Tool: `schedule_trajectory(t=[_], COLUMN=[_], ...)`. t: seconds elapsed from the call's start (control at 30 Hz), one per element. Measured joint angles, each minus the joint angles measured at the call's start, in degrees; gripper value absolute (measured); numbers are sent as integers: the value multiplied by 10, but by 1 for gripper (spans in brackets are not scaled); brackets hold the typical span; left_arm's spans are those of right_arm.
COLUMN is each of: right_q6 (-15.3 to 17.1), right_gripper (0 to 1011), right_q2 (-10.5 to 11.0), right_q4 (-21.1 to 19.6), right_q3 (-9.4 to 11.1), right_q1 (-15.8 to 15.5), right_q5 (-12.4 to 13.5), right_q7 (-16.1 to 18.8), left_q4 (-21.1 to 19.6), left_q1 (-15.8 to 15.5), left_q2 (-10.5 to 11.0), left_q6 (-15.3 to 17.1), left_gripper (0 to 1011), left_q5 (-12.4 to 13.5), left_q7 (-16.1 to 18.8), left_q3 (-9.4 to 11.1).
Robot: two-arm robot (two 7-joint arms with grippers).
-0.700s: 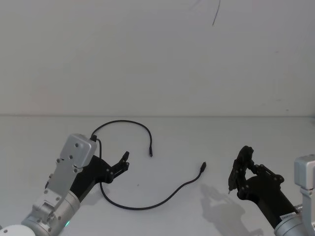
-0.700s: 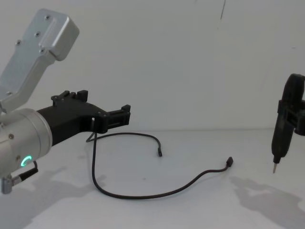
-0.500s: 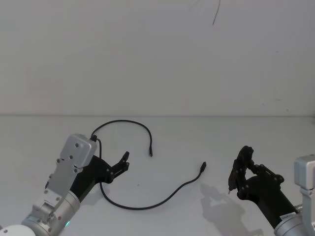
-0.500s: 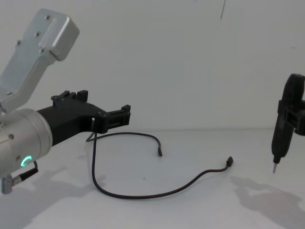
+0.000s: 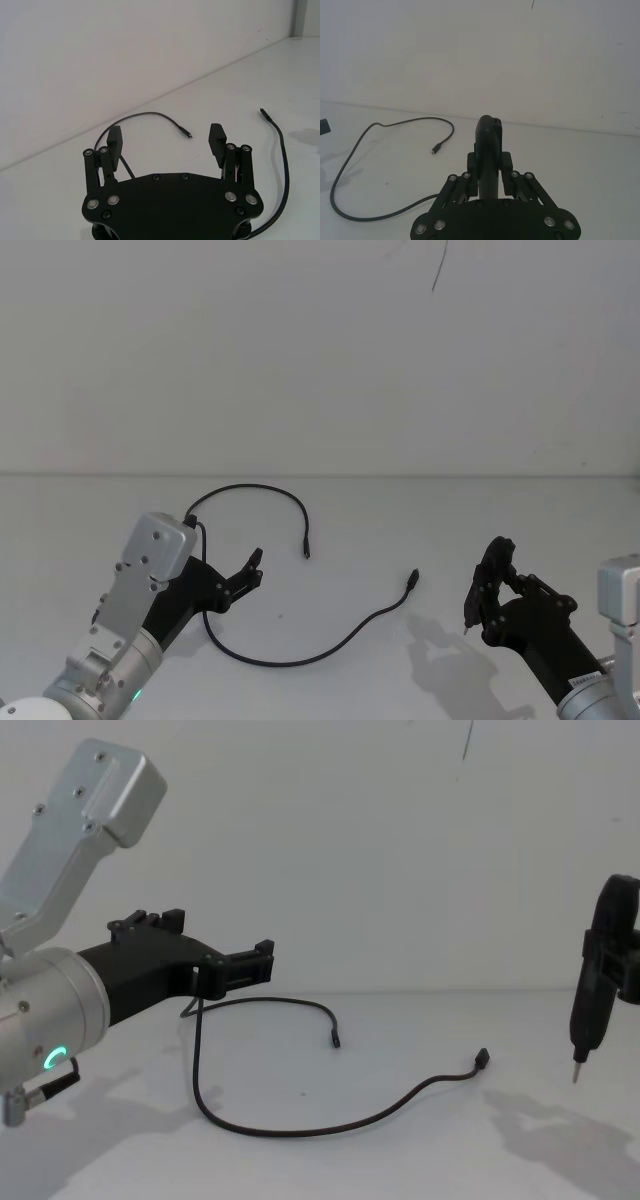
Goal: Pick up the data cable with the one hand.
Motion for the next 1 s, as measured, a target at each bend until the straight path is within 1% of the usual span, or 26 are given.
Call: schedule_trajectory(t=[0.53,0.77,0.83,0.9,1.0], right_q6=[0,0,0,0,0], right_gripper=[269,269,269,269,269], right_q2=[0,0,0,0,0], right_q4=[0,0,0,0,0], right_q3=[0,0,0,0,0], right_q1=[0,0,0,0,0], right_q5=[0,0,0,0,0], right_q7=[0,0,0,0,0], left_q4=[1,1,0,0,-2], left_q1=[-1,-9,-13,-15,-20], left_q2=[0,2,3,3,4], left_q6=[1,15,30,34,52], left_gripper=[1000,1000,1000,1000,1000], left_q5=[0,-6,-11,-13,-18], left_q7=[-3,-29,-44,-49,-64], left_q3=[1,7,12,13,19])
